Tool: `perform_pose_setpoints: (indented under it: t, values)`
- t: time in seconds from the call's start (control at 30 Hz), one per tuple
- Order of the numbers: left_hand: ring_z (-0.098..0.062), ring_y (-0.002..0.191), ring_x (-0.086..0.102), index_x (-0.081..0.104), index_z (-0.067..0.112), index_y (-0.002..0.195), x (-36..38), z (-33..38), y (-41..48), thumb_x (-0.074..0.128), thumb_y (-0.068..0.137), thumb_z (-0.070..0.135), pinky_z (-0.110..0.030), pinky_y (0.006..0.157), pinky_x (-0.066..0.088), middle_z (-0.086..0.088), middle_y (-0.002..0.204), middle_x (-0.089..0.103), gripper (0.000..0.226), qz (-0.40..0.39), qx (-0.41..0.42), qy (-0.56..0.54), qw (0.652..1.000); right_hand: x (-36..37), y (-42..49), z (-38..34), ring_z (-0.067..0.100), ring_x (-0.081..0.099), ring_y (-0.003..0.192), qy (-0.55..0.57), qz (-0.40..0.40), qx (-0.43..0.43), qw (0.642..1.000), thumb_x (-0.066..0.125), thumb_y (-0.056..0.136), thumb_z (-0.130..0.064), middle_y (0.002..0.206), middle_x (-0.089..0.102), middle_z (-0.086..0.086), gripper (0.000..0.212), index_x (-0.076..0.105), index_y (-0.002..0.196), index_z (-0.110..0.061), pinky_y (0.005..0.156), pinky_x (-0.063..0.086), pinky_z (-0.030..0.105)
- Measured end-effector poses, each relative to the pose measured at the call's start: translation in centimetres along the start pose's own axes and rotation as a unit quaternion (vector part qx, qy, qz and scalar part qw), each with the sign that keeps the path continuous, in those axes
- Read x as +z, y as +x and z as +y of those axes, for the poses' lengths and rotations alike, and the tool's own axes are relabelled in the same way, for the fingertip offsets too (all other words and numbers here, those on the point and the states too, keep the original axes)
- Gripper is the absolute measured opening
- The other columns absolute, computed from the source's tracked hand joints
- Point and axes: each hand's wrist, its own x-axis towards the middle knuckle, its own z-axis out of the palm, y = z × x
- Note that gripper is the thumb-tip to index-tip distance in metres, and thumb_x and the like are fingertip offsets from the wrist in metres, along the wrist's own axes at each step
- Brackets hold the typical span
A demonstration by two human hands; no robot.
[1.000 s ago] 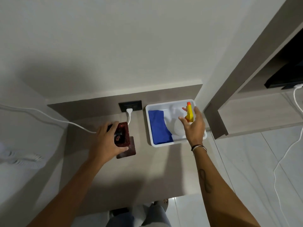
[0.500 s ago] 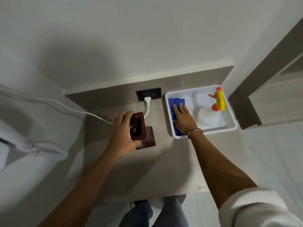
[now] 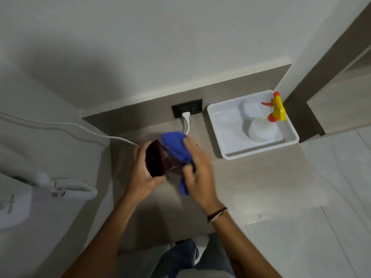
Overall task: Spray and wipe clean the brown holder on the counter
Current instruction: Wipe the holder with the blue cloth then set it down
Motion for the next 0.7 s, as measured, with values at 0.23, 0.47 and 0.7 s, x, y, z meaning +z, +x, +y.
perform_pose_setpoints:
  t: [0.23, 0.47, 0.7]
  values:
    - [0.015, 0.124, 0.05, 0.051, 0.012, 0.146, -1.8, -1.4, -0.9, 0.08, 0.051, 0.008, -0.002, 0.099, 0.039, -0.001, 0.136, 0.047, 0.1, 0.012, 0.002, 0.007, 1.0, 1.5, -0.9, 3.4, 0.035, 0.041, 0.147, -0.189, -0.09, 0.113, 0.971, 0.054, 0.092, 0.016, 0.174, 0.03, 0.004, 0.076, 0.042, 0.162, -0.01, 0.124, 0.037, 0.05]
    - [-0.01, 0.125, 0.055, 0.054, 0.011, 0.145, -2.4, -2.5, -0.7, 0.084, 0.049, 0.014, -0.012, 0.105, 0.044, 0.0, 0.138, 0.051, 0.101, 0.011, -0.007, 0.015, 1.0, 4.8, -2.3, 1.3, 0.026, 0.034, 0.155, -0.131, -0.141, -0.039, 0.98, 0.05, 0.093, 0.007, 0.179, 0.016, 0.0, 0.082, 0.028, 0.168, -0.016, 0.13, 0.029, 0.036]
    - [-0.006, 0.13, 0.048, 0.048, 0.014, 0.153, -1.9, -2.1, -0.1, 0.092, 0.053, 0.013, 0.002, 0.097, 0.036, 0.008, 0.147, 0.043, 0.109, -0.008, -0.021, 0.042, 0.999, 5.9, -2.7, 0.2, 0.023, 0.032, 0.153, -0.13, -0.144, 0.0, 0.981, 0.044, 0.088, 0.001, 0.18, 0.013, 0.0, 0.089, 0.019, 0.17, -0.023, 0.132, 0.025, 0.026]
